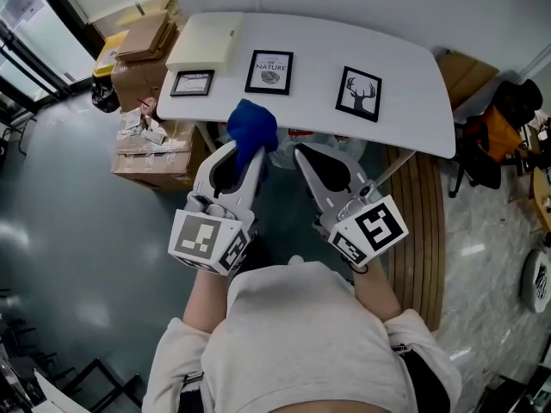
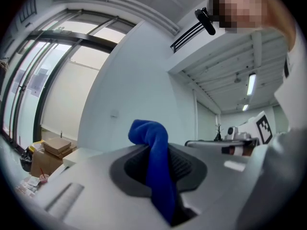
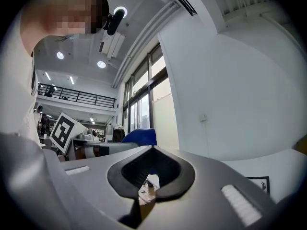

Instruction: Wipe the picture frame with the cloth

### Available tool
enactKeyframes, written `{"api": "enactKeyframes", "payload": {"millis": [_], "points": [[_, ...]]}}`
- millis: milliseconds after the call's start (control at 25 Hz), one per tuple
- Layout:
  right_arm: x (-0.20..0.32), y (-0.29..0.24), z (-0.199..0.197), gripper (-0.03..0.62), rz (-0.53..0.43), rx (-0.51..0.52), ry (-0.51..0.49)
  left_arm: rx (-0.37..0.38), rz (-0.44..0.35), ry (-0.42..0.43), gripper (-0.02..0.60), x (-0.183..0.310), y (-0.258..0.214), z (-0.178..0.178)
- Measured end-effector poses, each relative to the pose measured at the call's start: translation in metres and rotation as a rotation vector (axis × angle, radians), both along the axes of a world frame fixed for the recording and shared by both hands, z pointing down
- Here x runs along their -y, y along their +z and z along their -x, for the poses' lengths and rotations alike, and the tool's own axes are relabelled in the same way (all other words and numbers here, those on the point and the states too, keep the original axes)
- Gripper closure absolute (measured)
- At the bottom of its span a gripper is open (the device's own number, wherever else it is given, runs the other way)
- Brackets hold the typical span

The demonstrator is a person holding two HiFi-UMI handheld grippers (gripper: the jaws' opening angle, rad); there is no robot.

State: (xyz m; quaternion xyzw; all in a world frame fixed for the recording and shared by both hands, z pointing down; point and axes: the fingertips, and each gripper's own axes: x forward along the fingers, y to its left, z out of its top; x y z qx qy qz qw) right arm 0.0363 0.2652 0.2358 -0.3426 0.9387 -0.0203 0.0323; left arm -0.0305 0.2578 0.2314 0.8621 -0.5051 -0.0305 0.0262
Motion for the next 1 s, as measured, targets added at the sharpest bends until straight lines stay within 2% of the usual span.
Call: {"api": "enactKeyframes", "payload": {"millis": [640, 1000], "points": [[0.108, 0.001, 0.077, 0.592, 0.017, -0.01, 0.121, -0.001, 0.018, 0.124, 0.516, 0.118, 0.0, 0.075], [0.136, 0.003, 0.105, 0.592, 0.02, -0.008, 0.188, 0.002, 0.018, 0.195, 0.515, 0.151, 0.004, 0.1]]}}
